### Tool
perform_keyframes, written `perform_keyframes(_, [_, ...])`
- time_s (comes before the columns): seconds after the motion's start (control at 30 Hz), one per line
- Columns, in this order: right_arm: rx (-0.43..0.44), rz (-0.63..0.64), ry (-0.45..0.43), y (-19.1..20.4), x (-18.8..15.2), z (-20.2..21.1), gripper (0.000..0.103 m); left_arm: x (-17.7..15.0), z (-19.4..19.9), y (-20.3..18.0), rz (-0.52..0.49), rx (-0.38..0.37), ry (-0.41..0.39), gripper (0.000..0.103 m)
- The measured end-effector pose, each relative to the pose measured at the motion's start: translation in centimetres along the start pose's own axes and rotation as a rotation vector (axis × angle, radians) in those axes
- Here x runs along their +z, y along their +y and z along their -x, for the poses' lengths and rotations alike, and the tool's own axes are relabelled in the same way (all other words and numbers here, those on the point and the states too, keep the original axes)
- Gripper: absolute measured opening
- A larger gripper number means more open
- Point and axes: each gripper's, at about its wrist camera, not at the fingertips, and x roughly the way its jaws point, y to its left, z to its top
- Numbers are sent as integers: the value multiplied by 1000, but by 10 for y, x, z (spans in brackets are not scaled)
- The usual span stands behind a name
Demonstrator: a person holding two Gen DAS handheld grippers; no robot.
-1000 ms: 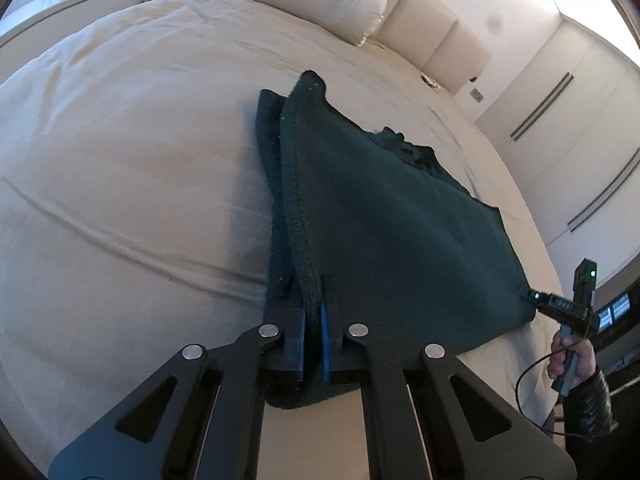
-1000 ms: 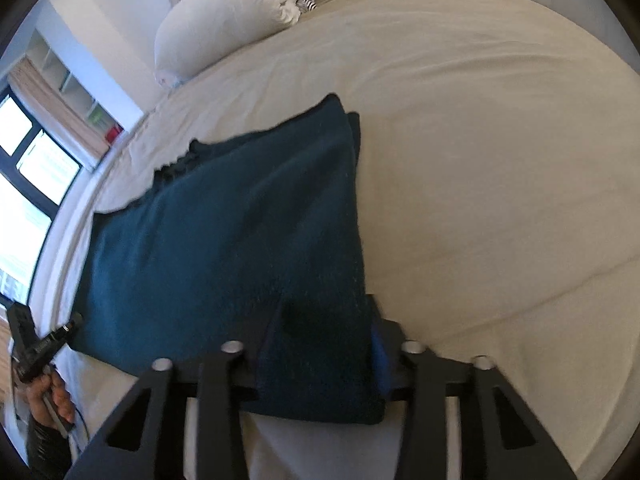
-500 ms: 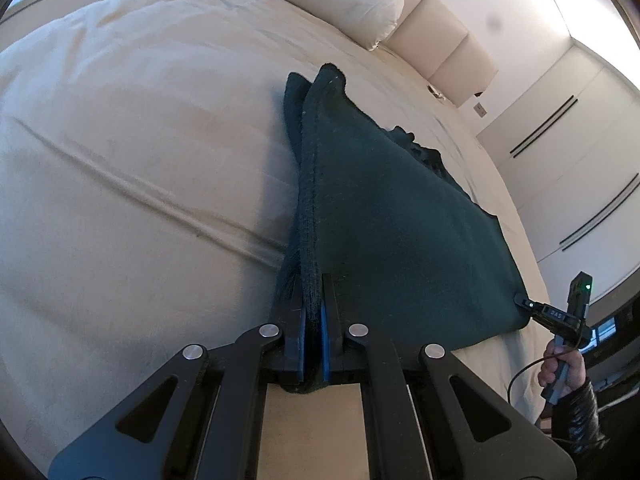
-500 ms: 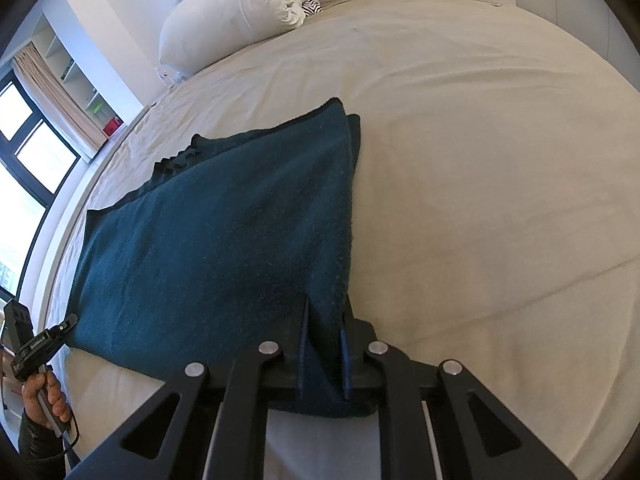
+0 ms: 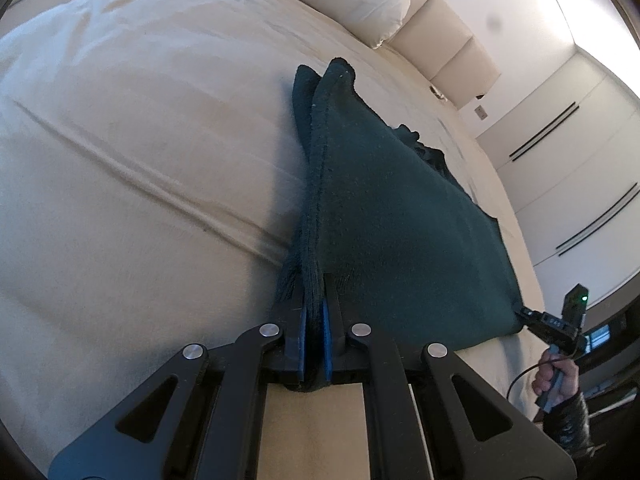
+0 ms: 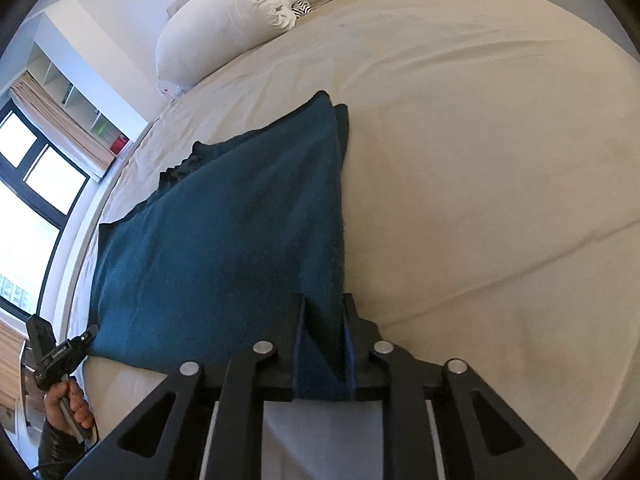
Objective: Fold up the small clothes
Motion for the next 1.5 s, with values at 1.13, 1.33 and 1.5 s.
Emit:
perform_keyframes(1.13, [-78,-28,-24,5,1,-2,48,13,10,-27,-39,159,-1,7])
perform_keyframes(1.33, [-64,3,-28,8,5,-2,47,9,11,-22,-48,133,-1,7])
perform_keyframes(1.5, [-82,61,-34,18,5,-2,14,7,13,-24,-78,119,-25,7])
